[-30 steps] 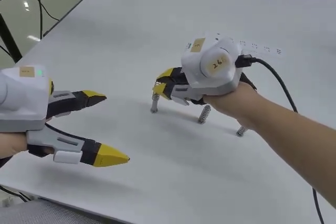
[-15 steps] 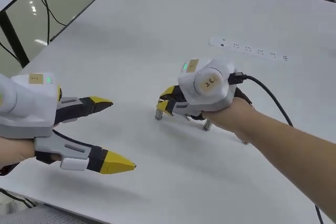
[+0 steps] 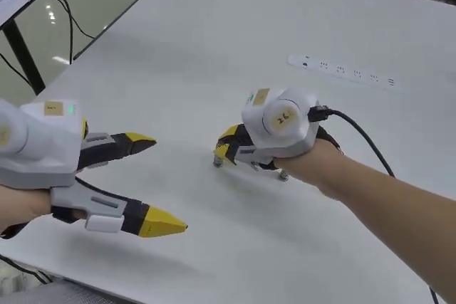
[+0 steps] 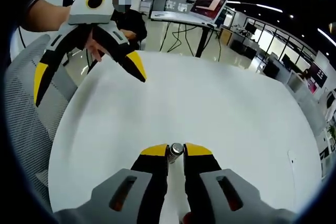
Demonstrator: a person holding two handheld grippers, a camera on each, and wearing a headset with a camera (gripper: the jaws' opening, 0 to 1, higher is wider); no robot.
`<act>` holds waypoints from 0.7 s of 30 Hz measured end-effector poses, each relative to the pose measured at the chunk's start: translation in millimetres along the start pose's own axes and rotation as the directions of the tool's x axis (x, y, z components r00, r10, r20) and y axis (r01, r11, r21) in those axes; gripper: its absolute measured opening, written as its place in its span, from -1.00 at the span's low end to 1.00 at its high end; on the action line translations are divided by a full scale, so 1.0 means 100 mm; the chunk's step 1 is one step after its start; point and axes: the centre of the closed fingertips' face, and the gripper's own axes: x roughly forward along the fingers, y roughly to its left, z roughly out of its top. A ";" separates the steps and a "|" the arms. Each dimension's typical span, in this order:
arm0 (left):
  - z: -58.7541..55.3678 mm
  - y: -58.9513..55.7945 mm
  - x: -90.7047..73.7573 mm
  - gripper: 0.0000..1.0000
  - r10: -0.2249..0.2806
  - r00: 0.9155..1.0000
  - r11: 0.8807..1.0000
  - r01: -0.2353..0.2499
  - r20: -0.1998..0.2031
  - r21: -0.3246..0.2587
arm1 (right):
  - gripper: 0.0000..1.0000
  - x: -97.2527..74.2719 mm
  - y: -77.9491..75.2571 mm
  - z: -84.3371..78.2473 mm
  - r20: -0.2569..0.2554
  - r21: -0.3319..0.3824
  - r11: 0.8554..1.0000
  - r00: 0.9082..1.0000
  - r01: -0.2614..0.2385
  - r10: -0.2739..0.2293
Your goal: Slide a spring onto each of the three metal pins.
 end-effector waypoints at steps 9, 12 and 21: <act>0.06 -0.01 0.02 0.89 -0.004 1.000 1.000 0.004 0.004 0.009 | -0.67 -0.04 -0.01 0.05 0.007 0.018 1.000 1.000 0.007 -0.008; 0.08 -0.01 0.03 0.88 -0.006 1.000 1.000 0.006 0.006 0.012 | -0.66 -0.09 0.00 0.07 0.021 0.029 1.000 1.000 0.010 -0.011; 0.12 -0.02 0.09 0.89 -0.014 1.000 1.000 0.013 0.009 0.017 | -0.55 -0.32 0.03 0.22 0.134 0.147 0.989 0.991 -0.003 -0.017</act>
